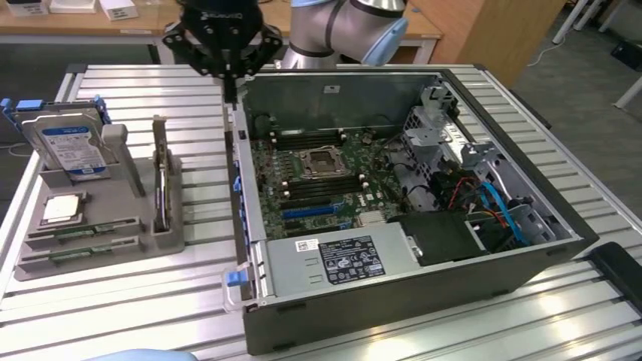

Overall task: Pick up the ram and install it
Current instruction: 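Reach for the ram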

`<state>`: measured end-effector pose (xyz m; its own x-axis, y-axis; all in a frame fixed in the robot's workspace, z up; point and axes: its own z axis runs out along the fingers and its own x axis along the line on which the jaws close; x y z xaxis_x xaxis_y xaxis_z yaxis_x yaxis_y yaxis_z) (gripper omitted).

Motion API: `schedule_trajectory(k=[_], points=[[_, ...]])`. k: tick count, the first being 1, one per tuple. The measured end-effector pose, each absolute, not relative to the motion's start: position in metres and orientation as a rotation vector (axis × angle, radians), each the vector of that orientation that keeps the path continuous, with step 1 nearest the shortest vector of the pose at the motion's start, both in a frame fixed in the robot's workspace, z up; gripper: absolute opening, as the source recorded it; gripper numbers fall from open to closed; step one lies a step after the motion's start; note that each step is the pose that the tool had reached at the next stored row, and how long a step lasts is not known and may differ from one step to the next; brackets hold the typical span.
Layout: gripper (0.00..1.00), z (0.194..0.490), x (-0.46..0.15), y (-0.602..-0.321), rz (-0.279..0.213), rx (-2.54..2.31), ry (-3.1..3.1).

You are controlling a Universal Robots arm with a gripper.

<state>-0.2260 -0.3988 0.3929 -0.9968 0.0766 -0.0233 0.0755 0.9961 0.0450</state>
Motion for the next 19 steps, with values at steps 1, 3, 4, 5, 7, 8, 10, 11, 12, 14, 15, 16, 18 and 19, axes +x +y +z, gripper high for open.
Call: schedule_trajectory(k=[1,3,4,5,7,8,10,11,12,14,15,16,18,19], points=[[0.1,0.393,-0.23,-0.399,0.069,0.119,3.114],[0.1,0.393,-0.24,-0.399,0.069,0.119,3.114],[0.1,0.393,-0.244,-0.399,0.069,0.119,3.114],[0.1,0.393,-0.249,-0.399,0.069,0.119,3.114],[0.1,0.392,-0.258,-0.399,0.069,0.119,3.114],[0.1,0.392,-0.263,-0.399,0.069,0.119,3.114],[0.1,0.392,-0.272,-0.399,0.069,0.119,3.114],[0.1,0.392,-0.276,-0.399,0.069,0.119,3.114],[0.1,0.392,-0.281,-0.399,0.069,0.119,3.114],[0.1,0.392,-0.29,-0.399,0.069,0.119,3.114],[0.1,0.392,-0.294,-0.399,0.069,0.119,3.114],[0.1,0.392,-0.299,-0.399,0.069,0.119,3.114],[0.1,0.392,-0.308,-0.399,0.069,0.119,3.114],[0.1,0.392,-0.312,-0.399,0.069,0.119,3.114]])
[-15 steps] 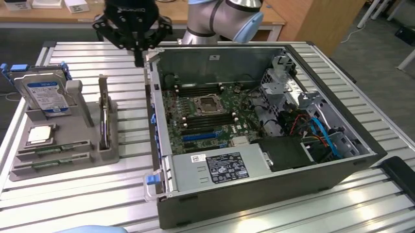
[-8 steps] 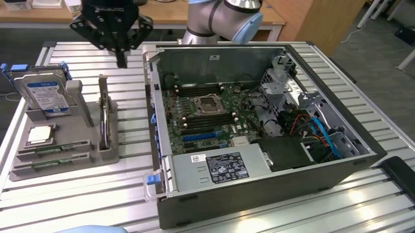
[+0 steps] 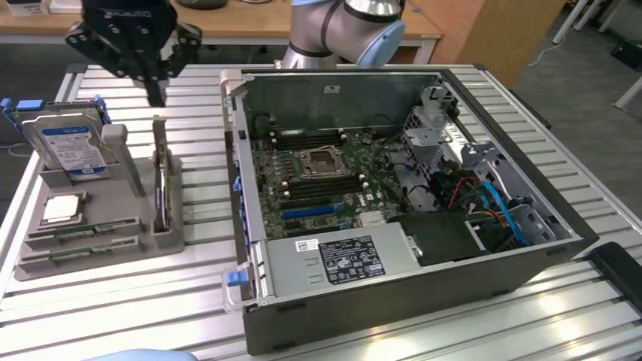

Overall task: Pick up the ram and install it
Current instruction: 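Reach for the ram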

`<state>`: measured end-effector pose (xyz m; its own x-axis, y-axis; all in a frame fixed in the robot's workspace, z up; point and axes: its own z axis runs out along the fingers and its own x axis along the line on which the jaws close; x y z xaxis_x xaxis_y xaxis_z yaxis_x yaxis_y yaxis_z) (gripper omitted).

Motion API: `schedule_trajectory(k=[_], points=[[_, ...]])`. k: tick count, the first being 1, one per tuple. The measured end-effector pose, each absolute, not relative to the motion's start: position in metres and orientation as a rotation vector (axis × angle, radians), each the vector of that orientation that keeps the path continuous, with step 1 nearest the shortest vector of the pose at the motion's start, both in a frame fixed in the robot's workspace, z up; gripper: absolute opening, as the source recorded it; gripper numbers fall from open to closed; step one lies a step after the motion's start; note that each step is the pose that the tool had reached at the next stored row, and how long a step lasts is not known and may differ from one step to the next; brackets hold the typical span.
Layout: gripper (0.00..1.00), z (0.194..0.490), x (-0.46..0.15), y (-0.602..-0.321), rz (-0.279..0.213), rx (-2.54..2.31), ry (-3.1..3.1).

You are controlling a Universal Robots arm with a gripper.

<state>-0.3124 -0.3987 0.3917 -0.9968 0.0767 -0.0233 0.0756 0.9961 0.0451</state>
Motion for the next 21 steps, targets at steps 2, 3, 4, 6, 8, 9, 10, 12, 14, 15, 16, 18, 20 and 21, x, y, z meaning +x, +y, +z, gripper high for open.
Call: schedule_trajectory(k=[2,3,4,6,8,9,10,12,14,15,16,18,20,21], points=[[0.1,0.392,-0.322,-0.399,0.069,0.119,3.114],[0.1,0.391,-0.326,-0.399,0.069,0.119,3.114],[0.1,0.391,-0.331,-0.399,0.069,0.119,3.114],[0.1,0.391,-0.34,-0.399,0.069,0.119,3.114],[0.1,0.391,-0.349,-0.399,0.069,0.119,3.114],[0.1,0.391,-0.353,-0.399,0.069,0.119,3.114],[0.1,0.391,-0.358,-0.399,0.069,0.119,3.114],[0.1,0.391,-0.367,-0.399,0.069,0.119,3.114],[0.1,0.391,-0.376,-0.399,0.069,0.119,3.114],[0.1,0.391,-0.38,-0.399,0.069,0.119,3.114],[0.1,0.39,-0.385,-0.399,0.069,0.119,3.114],[0.1,0.39,-0.394,-0.399,0.069,0.119,3.114],[0.1,0.39,-0.403,-0.399,0.069,0.119,3.114],[0.1,0.39,-0.408,-0.399,0.069,0.119,3.114]])
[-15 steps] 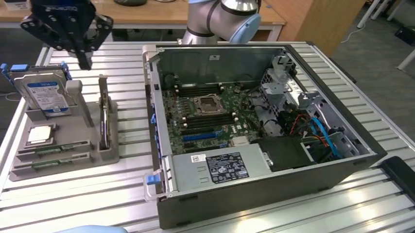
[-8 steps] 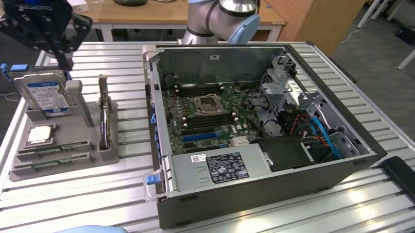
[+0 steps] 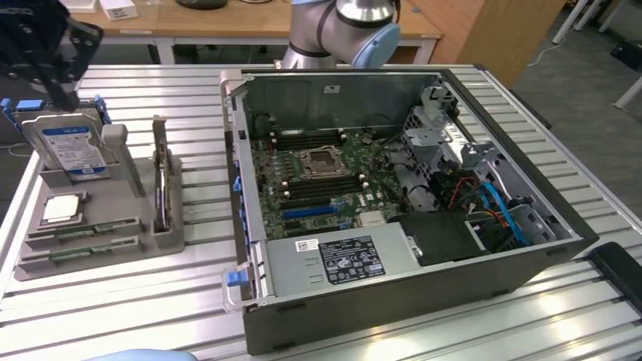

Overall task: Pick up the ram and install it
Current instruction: 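Reach for the ram, then pick up the ram and move it above insertion slot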

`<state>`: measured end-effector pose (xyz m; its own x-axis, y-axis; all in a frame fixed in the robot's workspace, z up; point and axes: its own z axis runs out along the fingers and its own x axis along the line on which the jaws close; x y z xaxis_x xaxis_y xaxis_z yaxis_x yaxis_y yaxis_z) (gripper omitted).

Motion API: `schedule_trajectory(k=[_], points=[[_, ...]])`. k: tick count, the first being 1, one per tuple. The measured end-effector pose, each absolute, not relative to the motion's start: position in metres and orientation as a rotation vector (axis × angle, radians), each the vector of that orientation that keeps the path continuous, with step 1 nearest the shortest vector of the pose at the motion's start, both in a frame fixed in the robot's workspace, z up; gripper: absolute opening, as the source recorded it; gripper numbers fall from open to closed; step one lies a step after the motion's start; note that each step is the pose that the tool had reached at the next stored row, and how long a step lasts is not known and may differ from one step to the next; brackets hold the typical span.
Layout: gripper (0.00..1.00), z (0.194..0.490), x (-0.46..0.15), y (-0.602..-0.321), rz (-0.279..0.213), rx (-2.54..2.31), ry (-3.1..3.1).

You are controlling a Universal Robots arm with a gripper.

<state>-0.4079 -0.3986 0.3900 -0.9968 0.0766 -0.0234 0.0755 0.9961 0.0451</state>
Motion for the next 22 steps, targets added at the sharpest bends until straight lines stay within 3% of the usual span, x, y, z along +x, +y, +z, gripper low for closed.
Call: schedule_trajectory(k=[7,22], points=[[0.1,0.39,-0.436,-0.399,0.069,0.119,3.114],[0.1,0.39,-0.436,-0.399,0.069,0.119,3.114]])
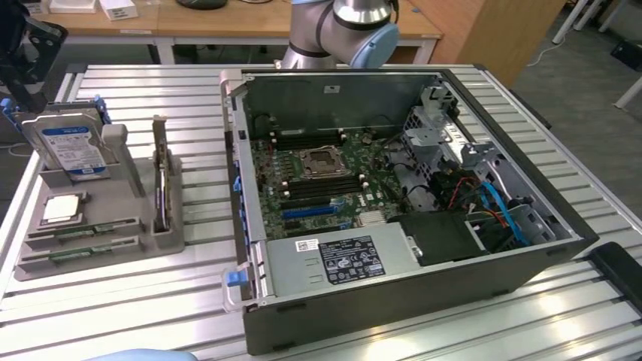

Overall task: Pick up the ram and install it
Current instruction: 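Pick up the ram and move it above insertion slot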

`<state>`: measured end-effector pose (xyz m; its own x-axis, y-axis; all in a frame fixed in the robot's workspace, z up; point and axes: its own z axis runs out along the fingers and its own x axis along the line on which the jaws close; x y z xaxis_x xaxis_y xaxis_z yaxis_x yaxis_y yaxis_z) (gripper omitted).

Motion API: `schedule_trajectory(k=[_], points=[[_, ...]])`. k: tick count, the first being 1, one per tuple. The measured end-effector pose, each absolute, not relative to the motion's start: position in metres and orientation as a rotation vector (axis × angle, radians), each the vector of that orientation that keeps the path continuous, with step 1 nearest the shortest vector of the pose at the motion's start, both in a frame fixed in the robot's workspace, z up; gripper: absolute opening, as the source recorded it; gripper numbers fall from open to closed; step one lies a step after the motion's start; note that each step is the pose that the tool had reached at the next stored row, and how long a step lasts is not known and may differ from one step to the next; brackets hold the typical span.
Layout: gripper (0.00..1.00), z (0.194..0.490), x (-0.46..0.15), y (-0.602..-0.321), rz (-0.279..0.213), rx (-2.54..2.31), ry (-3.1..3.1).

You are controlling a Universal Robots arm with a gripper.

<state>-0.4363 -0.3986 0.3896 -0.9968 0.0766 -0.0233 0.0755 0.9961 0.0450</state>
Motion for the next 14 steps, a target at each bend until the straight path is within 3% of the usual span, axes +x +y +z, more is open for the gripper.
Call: schedule_trajectory(k=[14], points=[[0.1,0.367,-0.44,-0.398,0.069,0.118,3.105]])
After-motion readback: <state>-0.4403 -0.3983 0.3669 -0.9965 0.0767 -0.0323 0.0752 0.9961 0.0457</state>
